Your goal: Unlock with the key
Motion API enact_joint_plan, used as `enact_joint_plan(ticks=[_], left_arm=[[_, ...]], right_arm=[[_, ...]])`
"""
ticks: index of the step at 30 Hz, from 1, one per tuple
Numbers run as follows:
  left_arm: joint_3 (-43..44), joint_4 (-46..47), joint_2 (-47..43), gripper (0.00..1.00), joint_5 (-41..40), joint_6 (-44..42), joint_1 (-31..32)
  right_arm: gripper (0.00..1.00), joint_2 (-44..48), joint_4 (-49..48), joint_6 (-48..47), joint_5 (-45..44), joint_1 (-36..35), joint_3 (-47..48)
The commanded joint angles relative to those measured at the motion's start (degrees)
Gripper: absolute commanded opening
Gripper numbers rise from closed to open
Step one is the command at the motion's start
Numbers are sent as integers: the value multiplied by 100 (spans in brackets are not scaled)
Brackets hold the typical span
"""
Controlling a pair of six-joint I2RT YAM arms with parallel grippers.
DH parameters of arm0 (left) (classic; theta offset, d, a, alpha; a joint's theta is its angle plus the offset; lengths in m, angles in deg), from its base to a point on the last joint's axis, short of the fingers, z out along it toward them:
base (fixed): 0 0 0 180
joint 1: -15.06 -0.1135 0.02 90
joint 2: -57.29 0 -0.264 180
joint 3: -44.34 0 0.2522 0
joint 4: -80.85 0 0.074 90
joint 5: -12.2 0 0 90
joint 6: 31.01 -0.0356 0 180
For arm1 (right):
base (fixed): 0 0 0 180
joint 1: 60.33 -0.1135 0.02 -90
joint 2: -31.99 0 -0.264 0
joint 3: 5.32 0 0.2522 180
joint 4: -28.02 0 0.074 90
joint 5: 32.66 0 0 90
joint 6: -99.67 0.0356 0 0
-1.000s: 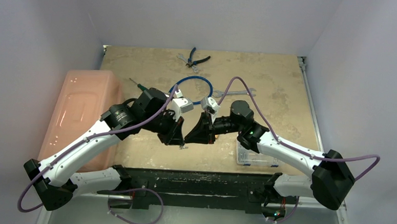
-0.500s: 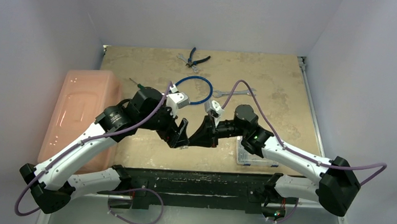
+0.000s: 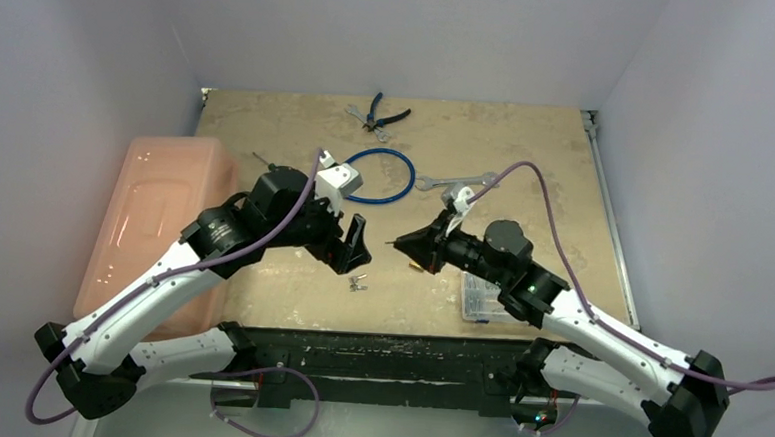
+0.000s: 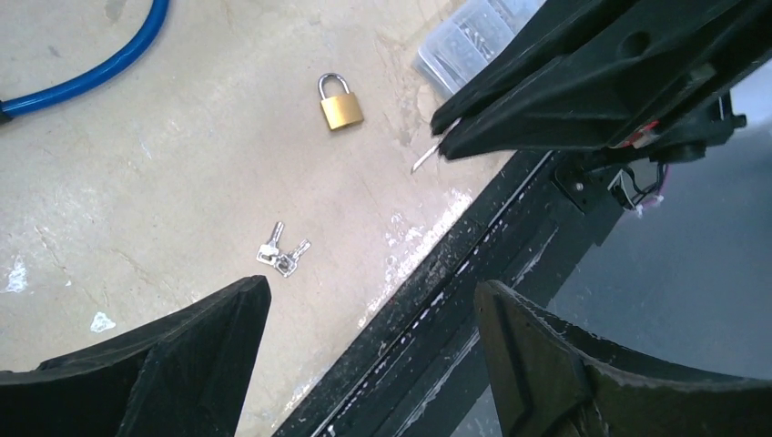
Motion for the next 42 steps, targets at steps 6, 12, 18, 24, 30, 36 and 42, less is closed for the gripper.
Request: enact_joint_plan(ticks=[6,12,18,24,30,36,42], left_arm=[[-174,970,939,84,-278,745,-17],[-169,1509,1860,80,-324,1170,21],[301,1700,3093,74,-762,1378,299],[1117,1583,4371,72,-1390,1448,711],[1841,1324,5238,73,-2021,1498,1002],[2068,1295,5733,73,-2278,1662,1089],[2094,1392,5940,72,-2260,1743,1117]], right_arm=[[0,1044,1857,717,-3750,-18,60],[0,1759,2673,1174,-4734,-18,83],[0,2233,2980,1262,-4992,-18,51],[0,2274,3078,1342,-4899,-18,101],[0,2373,3182,1372,-4932,-18,139],[0,2535,3289,1408,-4945,-18,169],[0,2629,3321,1432,-4955,-18,177]])
